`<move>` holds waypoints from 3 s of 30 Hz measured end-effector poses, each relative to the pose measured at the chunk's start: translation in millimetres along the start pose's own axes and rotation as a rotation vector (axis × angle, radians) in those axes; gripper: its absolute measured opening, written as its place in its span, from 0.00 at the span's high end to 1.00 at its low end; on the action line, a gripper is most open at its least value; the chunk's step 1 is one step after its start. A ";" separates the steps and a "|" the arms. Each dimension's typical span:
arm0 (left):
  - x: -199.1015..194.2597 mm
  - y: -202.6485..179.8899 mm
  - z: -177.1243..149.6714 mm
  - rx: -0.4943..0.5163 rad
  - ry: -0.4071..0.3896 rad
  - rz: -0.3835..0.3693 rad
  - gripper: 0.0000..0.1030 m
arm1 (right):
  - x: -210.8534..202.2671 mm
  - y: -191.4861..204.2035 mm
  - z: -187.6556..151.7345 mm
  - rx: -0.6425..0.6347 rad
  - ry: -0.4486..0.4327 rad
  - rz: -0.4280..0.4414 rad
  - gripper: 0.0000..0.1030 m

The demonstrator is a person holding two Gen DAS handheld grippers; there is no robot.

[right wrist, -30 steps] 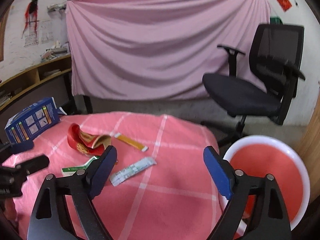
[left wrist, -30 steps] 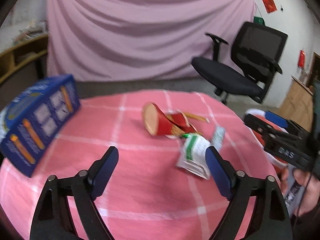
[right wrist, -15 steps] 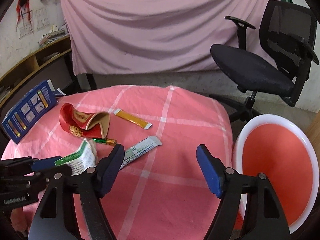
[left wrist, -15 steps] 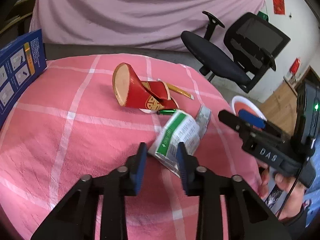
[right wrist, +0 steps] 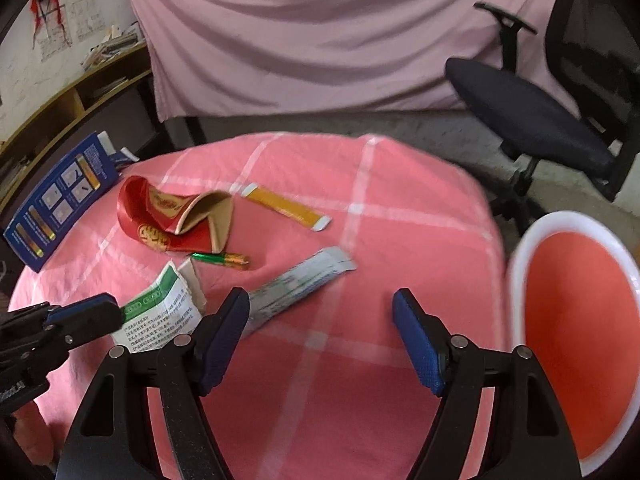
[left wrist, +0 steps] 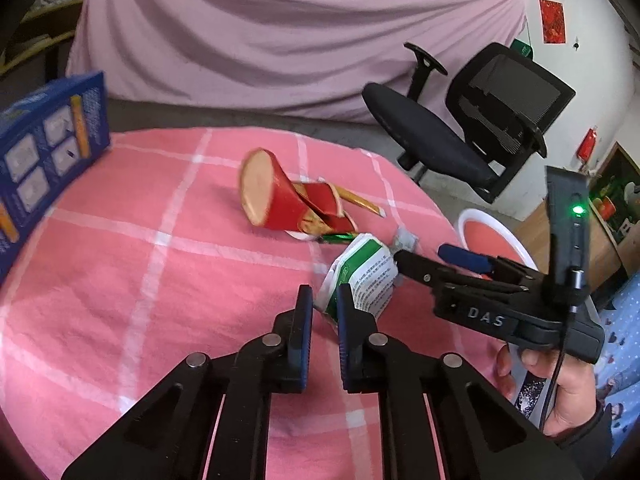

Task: Collect trash
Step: 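Grasp green-white medicine paper with left gripper while right grasps white medicine strip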

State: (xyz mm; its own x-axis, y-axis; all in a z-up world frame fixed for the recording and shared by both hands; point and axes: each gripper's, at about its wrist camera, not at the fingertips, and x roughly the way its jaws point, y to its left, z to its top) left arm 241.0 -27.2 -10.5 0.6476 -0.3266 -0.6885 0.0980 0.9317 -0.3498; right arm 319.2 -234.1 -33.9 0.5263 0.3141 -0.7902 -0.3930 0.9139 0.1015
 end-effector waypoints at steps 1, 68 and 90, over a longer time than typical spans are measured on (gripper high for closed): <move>-2.8 1.6 -0.8 -0.002 -0.009 0.010 0.91 | 1.5 1.9 1.0 -0.004 0.004 -0.004 0.29; -1.2 -14.9 -4.9 0.046 0.037 0.036 0.77 | -5.3 5.3 -6.5 -0.098 0.010 -0.071 0.80; 69.9 -75.8 -3.1 0.276 0.150 0.156 0.49 | -46.3 -47.8 -28.0 0.048 -0.093 0.012 0.81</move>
State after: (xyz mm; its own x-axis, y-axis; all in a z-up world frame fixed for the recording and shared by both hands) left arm 276.5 -121.1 -34.0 0.5550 -0.1772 -0.8127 0.2200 0.9735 -0.0620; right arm 292.5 -299.5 -19.0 0.5904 0.3460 -0.7292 -0.3644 0.9204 0.1417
